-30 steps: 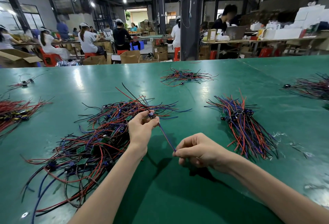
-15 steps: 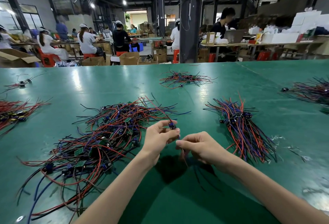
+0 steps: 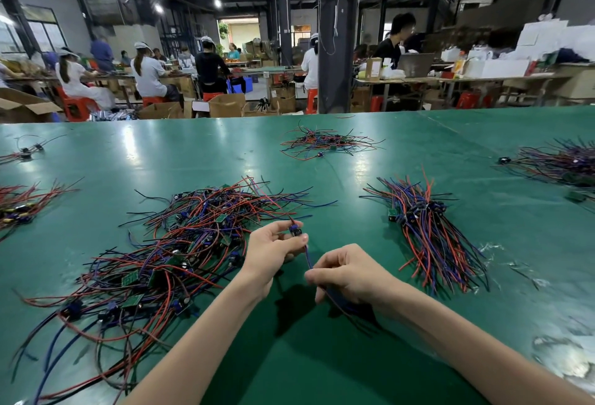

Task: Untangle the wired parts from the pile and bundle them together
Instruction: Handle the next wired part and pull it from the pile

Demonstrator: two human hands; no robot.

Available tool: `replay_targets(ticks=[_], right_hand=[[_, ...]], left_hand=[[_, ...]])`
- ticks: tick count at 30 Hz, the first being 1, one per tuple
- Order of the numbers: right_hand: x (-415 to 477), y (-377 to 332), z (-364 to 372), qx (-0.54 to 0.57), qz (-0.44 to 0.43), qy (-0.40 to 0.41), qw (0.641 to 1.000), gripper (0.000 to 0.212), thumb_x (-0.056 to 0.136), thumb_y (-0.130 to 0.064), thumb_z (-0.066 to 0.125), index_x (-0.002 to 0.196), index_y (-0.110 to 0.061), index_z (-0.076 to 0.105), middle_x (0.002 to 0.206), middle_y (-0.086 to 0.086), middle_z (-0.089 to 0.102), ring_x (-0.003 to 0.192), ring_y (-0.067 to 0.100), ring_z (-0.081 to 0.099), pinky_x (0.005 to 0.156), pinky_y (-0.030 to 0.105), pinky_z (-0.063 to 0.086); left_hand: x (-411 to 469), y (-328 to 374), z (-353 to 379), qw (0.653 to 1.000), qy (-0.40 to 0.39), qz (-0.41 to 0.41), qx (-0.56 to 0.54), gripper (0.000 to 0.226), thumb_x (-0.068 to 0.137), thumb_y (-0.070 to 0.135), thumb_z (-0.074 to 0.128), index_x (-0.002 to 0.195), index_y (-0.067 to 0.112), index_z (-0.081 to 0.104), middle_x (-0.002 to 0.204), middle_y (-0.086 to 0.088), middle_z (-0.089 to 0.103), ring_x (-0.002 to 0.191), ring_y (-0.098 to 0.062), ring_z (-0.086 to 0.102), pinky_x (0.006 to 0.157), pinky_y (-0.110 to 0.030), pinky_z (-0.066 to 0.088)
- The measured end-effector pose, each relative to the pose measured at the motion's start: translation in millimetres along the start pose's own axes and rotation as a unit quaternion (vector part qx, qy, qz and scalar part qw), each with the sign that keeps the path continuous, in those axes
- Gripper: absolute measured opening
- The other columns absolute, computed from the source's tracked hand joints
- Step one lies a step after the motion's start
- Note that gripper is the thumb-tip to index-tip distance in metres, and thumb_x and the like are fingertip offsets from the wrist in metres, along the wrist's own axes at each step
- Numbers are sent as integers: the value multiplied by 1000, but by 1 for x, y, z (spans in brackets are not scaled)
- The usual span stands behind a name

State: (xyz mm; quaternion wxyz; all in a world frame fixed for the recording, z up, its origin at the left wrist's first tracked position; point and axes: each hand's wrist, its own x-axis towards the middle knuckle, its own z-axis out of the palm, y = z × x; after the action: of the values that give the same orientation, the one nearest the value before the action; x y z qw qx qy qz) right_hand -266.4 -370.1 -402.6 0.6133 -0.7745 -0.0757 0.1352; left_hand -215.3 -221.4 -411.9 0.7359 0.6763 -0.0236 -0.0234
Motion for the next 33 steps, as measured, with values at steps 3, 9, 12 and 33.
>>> replay_targets(ticks=[3,9,12,33], right_hand=[[0,-1,-4,40,18,11,999,21,89,-14,63,69,-5,63,59,13,66,25,6,34,29,11,23],[4,2,-8,53,-1,83,995,21,89,-6,59,68,-6,60,59,14,64,25,6,23,29,14,13],[6,-3,-15,53,-20,133,989,21,87,-6,62,66,-7,62,54,8,64,26,5,23,29,12,14],[2,4,-113,-412,134,422,796,26,79,-15,67,97,-3,52,100,21,62,94,39,59,68,35,38]], left_hand=[[-4,0,7,999,-28,-18,-22,18,79,-5,69,92,9,66,54,5,61,52,-10,61,64,-26,44],[-10,1,13,997,-60,-27,-39,23,77,-5,70,97,6,67,62,-5,55,62,-20,55,72,-32,47],[-10,2,13,994,-83,-40,-63,34,77,-4,70,108,8,63,80,-8,68,77,-22,60,86,-32,48],[-5,22,-17,872,180,203,408,19,89,8,57,101,11,71,92,-4,72,80,-12,60,76,-16,45]])
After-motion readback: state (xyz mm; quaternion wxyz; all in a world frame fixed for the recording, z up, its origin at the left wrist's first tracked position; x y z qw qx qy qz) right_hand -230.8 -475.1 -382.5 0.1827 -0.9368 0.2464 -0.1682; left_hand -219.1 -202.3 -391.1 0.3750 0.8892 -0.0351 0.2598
